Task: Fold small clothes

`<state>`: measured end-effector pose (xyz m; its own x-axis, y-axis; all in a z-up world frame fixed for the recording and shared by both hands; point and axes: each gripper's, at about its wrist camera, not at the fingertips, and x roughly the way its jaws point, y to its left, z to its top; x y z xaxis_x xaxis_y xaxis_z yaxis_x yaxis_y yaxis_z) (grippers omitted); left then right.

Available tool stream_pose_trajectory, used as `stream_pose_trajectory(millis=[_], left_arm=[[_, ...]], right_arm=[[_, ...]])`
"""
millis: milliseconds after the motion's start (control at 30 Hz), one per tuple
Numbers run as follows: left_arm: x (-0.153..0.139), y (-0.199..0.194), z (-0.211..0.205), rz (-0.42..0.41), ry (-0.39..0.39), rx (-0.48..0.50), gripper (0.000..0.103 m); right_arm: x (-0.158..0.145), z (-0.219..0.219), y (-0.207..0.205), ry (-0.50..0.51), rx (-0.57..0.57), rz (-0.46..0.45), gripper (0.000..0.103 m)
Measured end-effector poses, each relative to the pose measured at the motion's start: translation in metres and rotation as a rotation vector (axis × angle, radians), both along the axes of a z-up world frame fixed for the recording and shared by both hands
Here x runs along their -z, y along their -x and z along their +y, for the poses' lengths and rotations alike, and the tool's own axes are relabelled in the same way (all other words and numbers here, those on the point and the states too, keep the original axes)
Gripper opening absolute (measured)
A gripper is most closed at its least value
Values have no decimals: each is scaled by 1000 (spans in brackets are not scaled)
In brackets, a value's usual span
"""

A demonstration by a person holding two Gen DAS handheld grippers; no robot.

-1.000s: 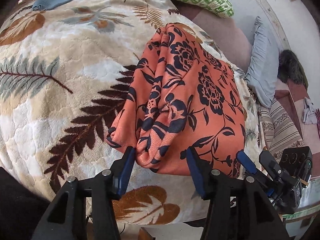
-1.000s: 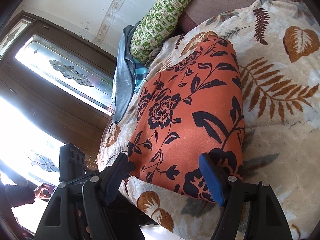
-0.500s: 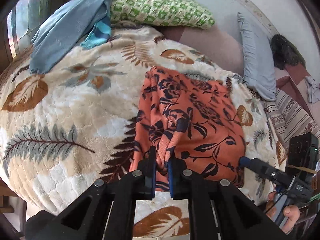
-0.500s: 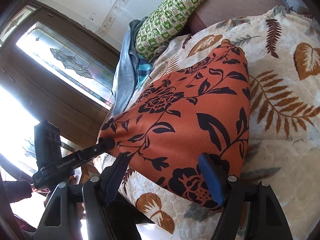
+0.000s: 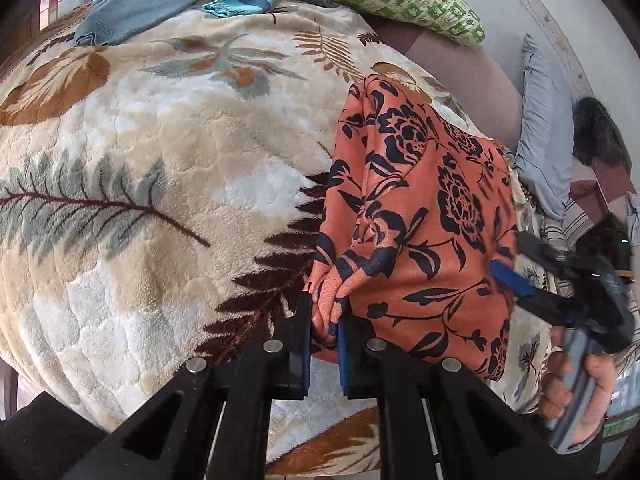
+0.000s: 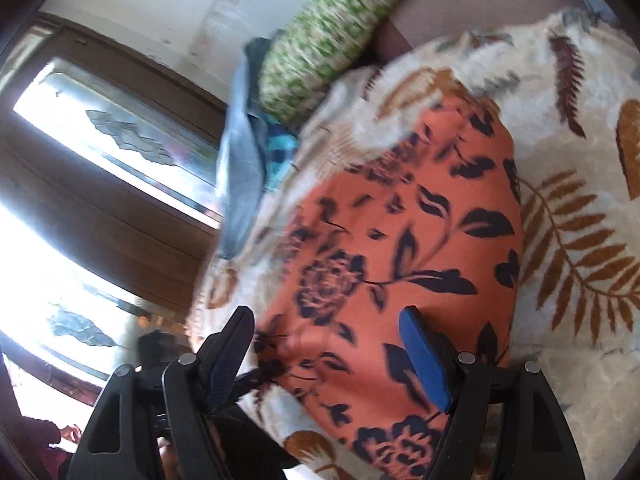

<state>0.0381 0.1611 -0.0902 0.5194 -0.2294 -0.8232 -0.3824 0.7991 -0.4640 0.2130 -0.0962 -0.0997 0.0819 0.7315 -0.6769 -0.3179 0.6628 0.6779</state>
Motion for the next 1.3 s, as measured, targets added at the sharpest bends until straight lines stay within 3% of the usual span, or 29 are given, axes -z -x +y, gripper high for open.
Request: stream_pose_trajectory(millis=[67,167,267,367,433,533,667,733,867,967,1000,1067,1100,1167,1300], left_arm=[[-7,0,-6,-2,-37,21,12],[-32,8,-16,-38,-88,37,12],[-73,14,-36,-145,-182,71,13],[-96,4,-47,-214,-175,99,14],[-99,-6,-49,-210,-180,94,14],[-110,-7,-49,-238,-186,52,14],[-133,22,-33,-299,-280,-83,14],[-138,27,-24,-303,-282,-125,15],[-127,3,-46,-299,-188,34,16],[-92,-29,-73,-240,-84,164,18],[-75,-40,-78,-189,-97,178,18],[-34,-59,-75,-52,-197,150,16],[-16,-65,-65,-14,-184,132,2],[-7,-63,-50,-44,-123,108,3],[-13,-63,-66,-45,-244,158,3]], right_arm=[[14,-8,-4,-66,64,27,78],[8,-1,-2,-33,33,6,78],[11,-2,-4,-52,31,18,78],[13,-7,-4,-80,39,39,78],[11,-9,-5,-83,34,41,78],[12,-12,-5,-98,33,48,78],[13,-10,-6,-109,27,55,78],[12,-11,-5,-101,22,47,78],[11,-11,-3,-108,22,39,79],[13,-16,-6,-145,32,63,79],[15,-19,-7,-167,39,79,79],[18,-25,-11,-213,52,120,79],[17,-28,-12,-230,53,144,79],[9,-33,-14,-276,49,186,78],[-17,-43,-24,-322,50,116,79]])
